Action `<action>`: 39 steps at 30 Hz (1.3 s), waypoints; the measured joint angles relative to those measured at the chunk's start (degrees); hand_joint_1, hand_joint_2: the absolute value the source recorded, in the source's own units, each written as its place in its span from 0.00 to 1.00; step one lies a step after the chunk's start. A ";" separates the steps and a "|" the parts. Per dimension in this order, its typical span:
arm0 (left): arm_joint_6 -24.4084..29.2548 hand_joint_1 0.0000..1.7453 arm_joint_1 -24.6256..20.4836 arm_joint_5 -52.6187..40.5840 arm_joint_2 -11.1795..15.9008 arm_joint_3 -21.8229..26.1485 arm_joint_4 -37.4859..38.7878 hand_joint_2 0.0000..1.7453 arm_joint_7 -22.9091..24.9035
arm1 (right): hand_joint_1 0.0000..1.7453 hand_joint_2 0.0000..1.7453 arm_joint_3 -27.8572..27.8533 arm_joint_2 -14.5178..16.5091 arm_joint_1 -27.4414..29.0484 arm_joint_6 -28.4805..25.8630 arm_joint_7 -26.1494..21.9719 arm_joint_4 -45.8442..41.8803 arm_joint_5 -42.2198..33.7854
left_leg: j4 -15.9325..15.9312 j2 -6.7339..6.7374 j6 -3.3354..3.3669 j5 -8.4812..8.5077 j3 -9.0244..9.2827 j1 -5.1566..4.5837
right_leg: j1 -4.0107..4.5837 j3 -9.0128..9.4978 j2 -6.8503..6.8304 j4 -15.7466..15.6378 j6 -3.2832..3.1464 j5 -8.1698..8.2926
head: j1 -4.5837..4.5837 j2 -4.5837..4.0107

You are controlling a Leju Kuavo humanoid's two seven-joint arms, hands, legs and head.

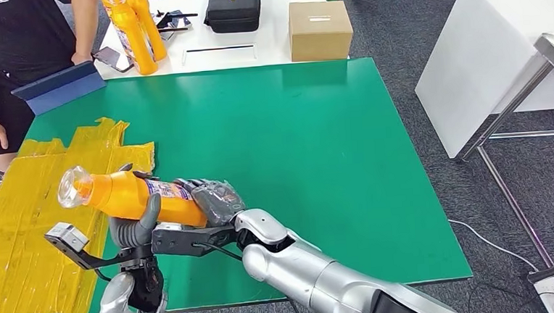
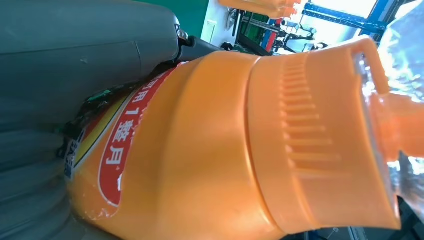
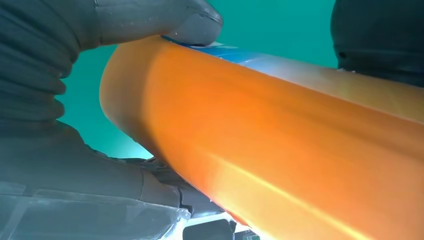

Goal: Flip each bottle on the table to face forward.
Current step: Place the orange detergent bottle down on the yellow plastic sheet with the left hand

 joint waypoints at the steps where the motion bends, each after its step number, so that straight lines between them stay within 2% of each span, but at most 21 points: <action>1: 0.00 1.00 0.01 -0.04 -0.01 0.04 -0.07 1.00 0.02 | 1.00 1.00 0.00 0.00 0.04 0.00 -0.01 -0.02 0.03 | 0.00 0.00 0.00 0.00 0.00 0.00 | 0.00 0.00 0.00 0.00 0.00 0.00 | 0.00 0.00; 18: 0.22 1.00 0.82 -0.52 -0.57 0.54 -1.62 1.00 0.86 | 1.00 1.00 -0.47 0.00 0.68 -0.12 -0.44 -0.04 1.25 | 0.00 0.01 0.00 0.00 0.00 0.00 | 0.00 -0.01 0.00 0.00 0.00 0.00 | -0.01 0.00; 20: 0.26 1.00 1.03 -0.51 -0.64 0.58 -1.92 1.00 0.92 | 0.50 1.00 -0.66 0.01 0.83 -0.14 -0.55 -0.04 1.43 | 0.00 0.01 0.00 0.00 0.00 0.00 | 0.00 -0.02 0.00 0.00 0.00 0.00 | -0.01 0.00; 22: 0.30 1.00 1.10 -0.51 -0.72 0.68 -2.13 1.00 1.03 | 0.00 0.50 -0.74 0.02 0.95 -0.21 -0.63 -0.04 1.92 | 0.00 0.02 0.00 0.00 0.00 0.00 | 0.00 -0.02 0.00 0.00 0.00 0.00 | 0.00 0.00; 24: 0.37 1.00 1.10 -0.61 -0.80 0.88 -2.26 1.00 1.20 | 0.00 0.00 -0.73 0.02 1.15 -0.30 -0.67 -0.04 2.83 | 0.00 0.02 0.00 0.00 0.00 0.00 | 0.00 -0.02 0.00 0.00 0.00 0.00 | 0.01 0.00; 39: 0.52 1.00 1.11 -0.76 -0.83 1.34 -2.59 1.00 1.61 | 0.00 0.00 -0.76 0.02 1.66 0.07 -0.68 -0.04 3.89 | 0.00 0.02 0.00 0.00 0.00 0.00 | 0.00 -0.02 0.00 0.00 0.00 0.00 | -0.01 0.00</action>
